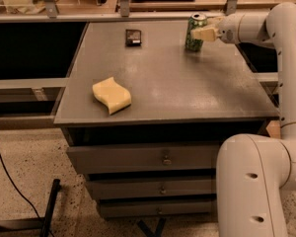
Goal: Knock green can over
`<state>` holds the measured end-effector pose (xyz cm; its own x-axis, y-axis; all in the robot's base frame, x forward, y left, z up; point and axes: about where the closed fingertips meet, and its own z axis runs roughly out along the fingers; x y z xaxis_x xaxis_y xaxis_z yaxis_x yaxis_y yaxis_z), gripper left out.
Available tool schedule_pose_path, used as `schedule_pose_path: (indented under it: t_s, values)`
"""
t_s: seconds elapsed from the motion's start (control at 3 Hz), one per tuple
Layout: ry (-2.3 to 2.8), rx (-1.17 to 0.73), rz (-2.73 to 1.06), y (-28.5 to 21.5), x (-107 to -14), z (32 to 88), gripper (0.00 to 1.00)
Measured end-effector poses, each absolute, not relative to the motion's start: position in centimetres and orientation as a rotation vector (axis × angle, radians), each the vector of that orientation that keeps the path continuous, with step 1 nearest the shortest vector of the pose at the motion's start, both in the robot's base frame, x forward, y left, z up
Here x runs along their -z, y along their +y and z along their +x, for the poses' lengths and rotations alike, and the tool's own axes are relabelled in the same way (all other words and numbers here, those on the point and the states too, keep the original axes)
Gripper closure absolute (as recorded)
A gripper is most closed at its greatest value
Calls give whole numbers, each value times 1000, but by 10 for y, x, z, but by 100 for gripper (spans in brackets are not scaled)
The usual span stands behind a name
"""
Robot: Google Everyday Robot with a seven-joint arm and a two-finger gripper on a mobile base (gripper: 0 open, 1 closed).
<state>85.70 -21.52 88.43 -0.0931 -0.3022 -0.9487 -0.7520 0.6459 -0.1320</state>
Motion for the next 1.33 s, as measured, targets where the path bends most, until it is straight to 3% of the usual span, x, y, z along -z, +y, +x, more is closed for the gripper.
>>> schedule_pose_path:
  t_s: [1.33]
  values:
    - [1950,-240,-1214,-211,-922,789,100]
